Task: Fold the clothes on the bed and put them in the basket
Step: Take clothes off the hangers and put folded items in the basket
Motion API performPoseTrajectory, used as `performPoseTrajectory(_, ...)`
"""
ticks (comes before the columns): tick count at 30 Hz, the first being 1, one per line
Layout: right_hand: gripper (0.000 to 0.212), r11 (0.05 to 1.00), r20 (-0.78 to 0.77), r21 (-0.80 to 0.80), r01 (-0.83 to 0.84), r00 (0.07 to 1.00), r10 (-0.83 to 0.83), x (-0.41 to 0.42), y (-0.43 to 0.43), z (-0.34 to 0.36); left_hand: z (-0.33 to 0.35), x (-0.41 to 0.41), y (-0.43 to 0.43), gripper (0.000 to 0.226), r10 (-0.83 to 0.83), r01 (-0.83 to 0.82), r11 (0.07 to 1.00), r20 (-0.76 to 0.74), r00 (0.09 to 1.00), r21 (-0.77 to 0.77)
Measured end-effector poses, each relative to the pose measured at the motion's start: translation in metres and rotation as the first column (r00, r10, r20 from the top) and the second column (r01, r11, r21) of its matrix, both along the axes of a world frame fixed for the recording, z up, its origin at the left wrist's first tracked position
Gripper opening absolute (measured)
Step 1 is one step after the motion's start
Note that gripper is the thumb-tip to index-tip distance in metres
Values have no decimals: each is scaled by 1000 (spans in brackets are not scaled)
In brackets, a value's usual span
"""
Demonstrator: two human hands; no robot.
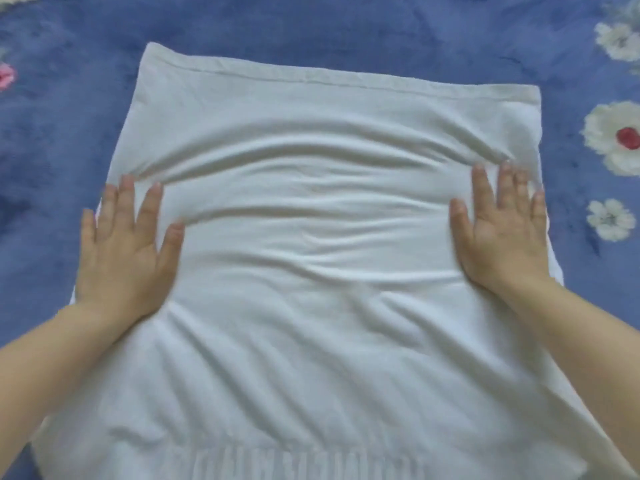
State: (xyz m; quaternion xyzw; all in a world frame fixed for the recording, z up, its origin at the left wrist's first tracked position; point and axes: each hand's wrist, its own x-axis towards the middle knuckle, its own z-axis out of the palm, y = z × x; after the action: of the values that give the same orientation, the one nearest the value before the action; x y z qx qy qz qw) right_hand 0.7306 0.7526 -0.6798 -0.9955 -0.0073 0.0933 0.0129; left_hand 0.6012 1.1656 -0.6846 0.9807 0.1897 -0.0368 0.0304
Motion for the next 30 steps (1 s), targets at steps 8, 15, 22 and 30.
performPoseTrajectory(8,68,937,106,217,-274,961,256,-144,87,19,25,-79,-122,66,-95,109,973,79,992,-201)
performPoseTrajectory(15,82,986,-64,41,165,985,-162,-270,-30,15,14,-246,-95,68,73,-89,987,-120,990,-132)
performPoseTrajectory(22,72,842,-209,282,461,886,-415,-356,-52,58,56,-332,-106,73,482,-510,767,-176,859,-390)
performPoseTrajectory(30,9,37,-661,521,853,430,-614,-424,-38,78,93,-371,-127,9,839,-528,-162,-398,371,-833)
